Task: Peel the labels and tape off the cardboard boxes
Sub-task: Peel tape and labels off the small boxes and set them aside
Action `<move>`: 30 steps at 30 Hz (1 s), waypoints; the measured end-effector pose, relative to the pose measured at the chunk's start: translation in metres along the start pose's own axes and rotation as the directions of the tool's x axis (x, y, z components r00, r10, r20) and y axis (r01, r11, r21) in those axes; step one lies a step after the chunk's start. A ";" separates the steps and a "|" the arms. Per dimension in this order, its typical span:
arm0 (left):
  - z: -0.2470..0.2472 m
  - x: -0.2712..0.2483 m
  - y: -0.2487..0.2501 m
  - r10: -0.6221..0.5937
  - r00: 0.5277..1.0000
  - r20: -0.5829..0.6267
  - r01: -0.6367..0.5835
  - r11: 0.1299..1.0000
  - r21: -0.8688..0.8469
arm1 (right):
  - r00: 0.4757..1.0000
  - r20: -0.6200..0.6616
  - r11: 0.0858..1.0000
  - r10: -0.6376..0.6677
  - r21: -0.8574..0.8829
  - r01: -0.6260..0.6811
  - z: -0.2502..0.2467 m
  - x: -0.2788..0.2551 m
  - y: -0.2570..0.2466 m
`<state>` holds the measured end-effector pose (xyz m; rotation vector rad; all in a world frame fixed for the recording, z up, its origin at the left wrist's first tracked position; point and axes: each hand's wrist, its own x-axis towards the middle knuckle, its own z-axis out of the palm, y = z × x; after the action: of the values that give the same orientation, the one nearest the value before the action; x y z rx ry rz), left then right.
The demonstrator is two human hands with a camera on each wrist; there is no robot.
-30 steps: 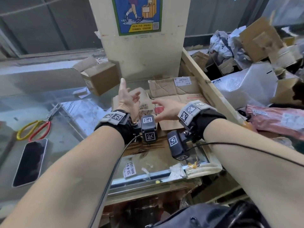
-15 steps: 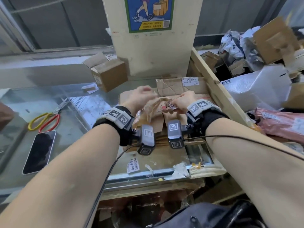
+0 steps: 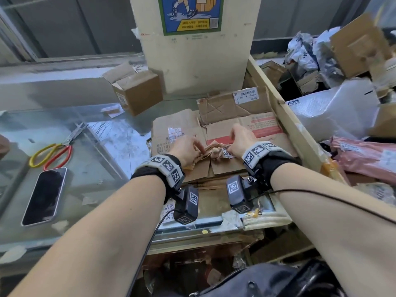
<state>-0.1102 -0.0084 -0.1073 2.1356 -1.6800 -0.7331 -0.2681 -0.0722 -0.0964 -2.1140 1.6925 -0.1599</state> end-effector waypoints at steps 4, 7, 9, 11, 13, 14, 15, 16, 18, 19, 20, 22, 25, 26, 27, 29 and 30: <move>0.000 0.004 0.005 -0.033 0.993 0.114 0.030 0.999 0.026 | 0.963 0.147 0.971 -0.228 -0.042 0.236 0.004 -0.007 -0.008; 0.000 0.005 0.008 -0.066 0.971 0.232 0.047 0.995 0.088 | 0.952 0.246 0.981 -0.181 -0.024 0.193 0.003 -0.005 -0.006; 0.000 0.004 0.010 -0.071 0.957 0.280 0.046 0.995 0.093 | 0.933 0.324 0.986 -0.156 -0.008 0.168 0.000 0.000 -0.004; -0.005 0.002 0.014 -0.077 0.933 0.352 0.058 0.996 0.064 | 0.918 0.379 0.993 -0.117 0.074 0.096 -0.004 0.005 -0.002; -0.016 0.001 0.012 -0.108 0.895 0.432 0.198 0.966 -0.168 | 0.907 0.419 0.942 -0.042 0.318 -0.103 -0.011 0.011 0.003; -0.024 0.001 0.009 -0.121 0.884 0.451 0.300 0.887 -0.351 | 0.904 0.428 0.855 -0.004 0.469 -0.219 -0.017 0.012 0.004; -0.033 0.001 0.006 -0.142 0.884 0.446 0.384 0.765 -0.517 | 0.903 0.429 0.745 0.030 0.592 -0.306 -0.024 0.013 0.005; -0.042 0.001 0.001 -0.157 0.896 0.415 0.407 0.662 -0.629 | 0.909 0.413 0.663 0.060 0.664 -0.345 -0.031 0.015 0.005; -0.058 0.006 -0.008 -0.192 0.930 0.313 0.366 0.564 -0.741 | 0.923 0.358 0.597 0.139 0.713 -0.367 -0.040 0.022 0.001; -0.066 0.011 -0.012 -0.211 0.946 0.246 0.322 0.533 -0.783 | 0.930 0.320 0.595 0.179 0.718 -0.362 -0.045 0.024 -0.005; -0.073 0.017 -0.016 -0.245 0.954 0.175 0.279 0.502 -0.819 | 0.932 0.287 0.599 0.222 0.714 -0.363 -0.048 0.026 -0.011; -0.088 0.034 -0.023 -0.343 0.936 0.074 0.233 0.449 -0.863 | 0.932 0.253 0.637 0.258 0.681 -0.361 -0.055 0.030 -0.026; -0.108 0.059 -0.035 -0.468 0.882 -0.064 0.240 0.561 -0.792 | 0.937 0.271 0.637 0.221 0.687 -0.349 -0.063 0.039 -0.047; -0.116 0.067 -0.041 -0.479 0.867 -0.137 0.259 0.668 -0.697 | 0.940 0.276 0.634 0.202 0.695 -0.340 -0.063 0.044 -0.056; -0.121 0.074 -0.046 -0.476 0.852 -0.217 0.287 0.772 -0.567 | 0.943 0.278 0.630 0.182 0.704 -0.329 -0.062 0.046 -0.064; -0.134 0.086 -0.061 -0.429 0.838 -0.337 0.344 0.895 -0.284 | 0.950 0.275 0.618 0.149 0.724 -0.307 -0.057 0.053 -0.085; -0.137 0.091 -0.067 -0.386 0.842 -0.378 0.344 0.922 -0.175 | 0.951 0.280 0.618 0.133 0.727 -0.300 -0.055 0.055 -0.093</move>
<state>0.0381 -0.0873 -0.0497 2.3613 -1.0125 -0.4095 -0.1895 -0.1232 -0.0201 -1.2246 1.3844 -0.4816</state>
